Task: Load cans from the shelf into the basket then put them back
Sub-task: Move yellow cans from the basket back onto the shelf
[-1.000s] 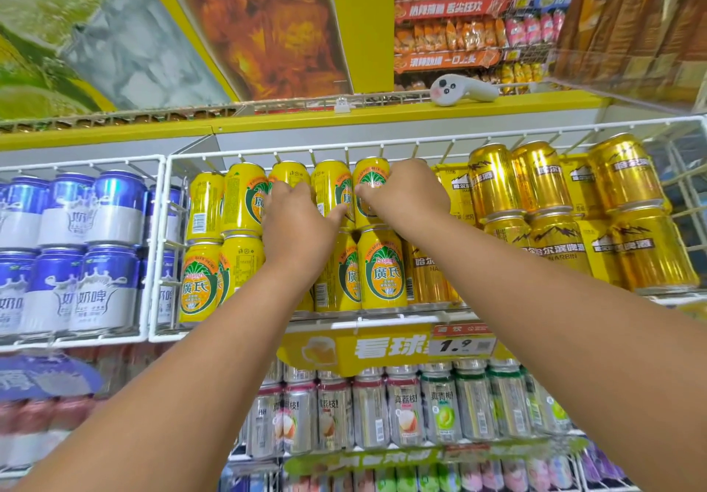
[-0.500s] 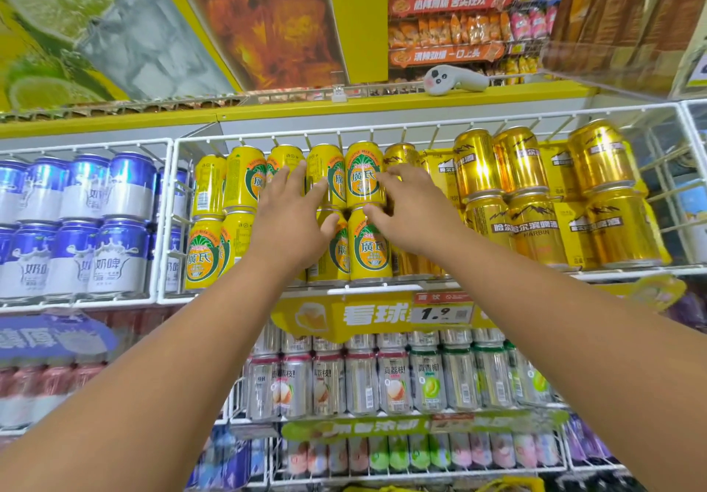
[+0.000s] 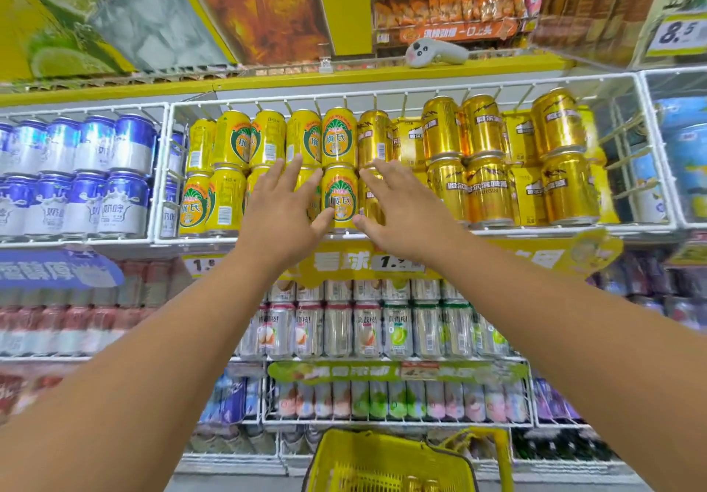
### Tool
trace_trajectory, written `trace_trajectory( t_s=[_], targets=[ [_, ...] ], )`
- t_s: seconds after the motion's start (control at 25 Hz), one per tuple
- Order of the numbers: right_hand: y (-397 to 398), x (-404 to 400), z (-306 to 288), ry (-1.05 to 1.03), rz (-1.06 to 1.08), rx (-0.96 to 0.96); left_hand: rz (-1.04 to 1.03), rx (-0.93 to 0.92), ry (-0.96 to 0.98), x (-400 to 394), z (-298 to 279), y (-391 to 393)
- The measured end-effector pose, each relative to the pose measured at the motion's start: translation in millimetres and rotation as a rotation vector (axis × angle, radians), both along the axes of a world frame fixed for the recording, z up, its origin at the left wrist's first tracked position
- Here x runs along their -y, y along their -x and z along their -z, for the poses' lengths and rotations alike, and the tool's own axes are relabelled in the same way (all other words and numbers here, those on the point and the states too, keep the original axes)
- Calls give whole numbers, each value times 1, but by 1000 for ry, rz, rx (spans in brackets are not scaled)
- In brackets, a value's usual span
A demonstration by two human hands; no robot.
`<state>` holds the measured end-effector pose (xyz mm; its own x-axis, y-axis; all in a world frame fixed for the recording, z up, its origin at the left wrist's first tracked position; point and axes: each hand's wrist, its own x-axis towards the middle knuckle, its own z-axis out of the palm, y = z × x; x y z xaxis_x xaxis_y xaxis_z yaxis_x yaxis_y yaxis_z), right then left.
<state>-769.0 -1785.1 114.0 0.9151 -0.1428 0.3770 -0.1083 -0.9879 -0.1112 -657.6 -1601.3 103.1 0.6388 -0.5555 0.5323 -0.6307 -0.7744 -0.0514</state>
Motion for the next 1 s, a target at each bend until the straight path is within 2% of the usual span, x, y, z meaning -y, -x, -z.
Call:
trace_trajectory(
  t_s=[0.16, 0.52, 0.72, 1.0],
  targets=[
    [30, -2, 16, -22, -17, -28, 38, -18, 57, -3, 20, 36],
    [80, -21, 84, -88, -7, -71, 125, -133, 1, -16, 92, 82],
    [113, -38, 141, -169, 79, -163, 211, -270, 62, -31, 148, 106],
    [161, -52, 240, -326, 146, -308, 250, -409, 8, -35, 248, 140]
  ],
)
